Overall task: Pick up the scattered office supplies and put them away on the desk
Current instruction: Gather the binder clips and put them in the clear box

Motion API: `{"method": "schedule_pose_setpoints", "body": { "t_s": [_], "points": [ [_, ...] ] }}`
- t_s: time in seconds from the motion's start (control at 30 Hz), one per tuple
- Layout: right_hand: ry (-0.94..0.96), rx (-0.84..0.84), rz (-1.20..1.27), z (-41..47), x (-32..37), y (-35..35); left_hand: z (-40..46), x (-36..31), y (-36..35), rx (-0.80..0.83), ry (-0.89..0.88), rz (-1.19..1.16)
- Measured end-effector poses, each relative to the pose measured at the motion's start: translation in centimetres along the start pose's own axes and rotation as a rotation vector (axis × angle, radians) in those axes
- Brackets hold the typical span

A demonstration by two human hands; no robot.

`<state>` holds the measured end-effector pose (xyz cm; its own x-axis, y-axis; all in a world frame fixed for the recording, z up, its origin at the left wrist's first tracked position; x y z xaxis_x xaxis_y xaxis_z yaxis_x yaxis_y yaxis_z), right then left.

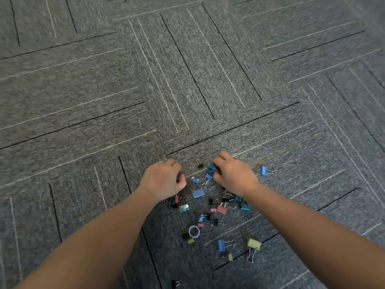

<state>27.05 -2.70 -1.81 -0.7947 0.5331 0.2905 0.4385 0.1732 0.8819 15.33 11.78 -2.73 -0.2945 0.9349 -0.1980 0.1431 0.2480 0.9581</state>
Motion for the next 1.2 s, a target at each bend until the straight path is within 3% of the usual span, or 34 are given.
{"method": "schedule_pose_setpoints", "body": {
  "t_s": [0.23,0.57,0.77,0.9,1.03,1.2],
  "points": [
    [0.075,0.048,-0.117,-0.3,5.0,8.1,-1.0,0.2,9.4,-0.053,-0.005,-0.004],
    [0.301,0.043,-0.174,-6.3,23.4,31.6,-14.8,3.6,36.3,-0.132,0.302,-0.131],
    [0.589,-0.005,-0.211,-11.0,40.9,50.2,-27.0,7.4,59.2,-0.312,0.583,-0.102],
    [0.845,-0.133,-0.216,-14.3,55.1,61.2,-36.6,10.7,73.2,-0.438,0.785,-0.033],
    [1.033,-0.207,-0.230,-17.5,68.7,67.0,-47.8,14.0,83.0,-0.529,1.048,-0.009],
    [1.208,-0.259,-0.245,-22.3,85.1,68.6,-63.1,18.2,89.6,-0.650,1.288,-0.034]
  ]
}}
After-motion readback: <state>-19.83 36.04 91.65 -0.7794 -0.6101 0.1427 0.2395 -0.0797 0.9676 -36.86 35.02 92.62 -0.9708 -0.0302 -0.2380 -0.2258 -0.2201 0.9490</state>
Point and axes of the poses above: each hand's wrist, its own z-axis towards the middle knuckle, its own y-axis out of the back of the hand, x = y × z, the point moved 5 cm from there along z, towards the middle knuckle, and after that the axes turned 4 degrees about y, right-handed, at the moved point
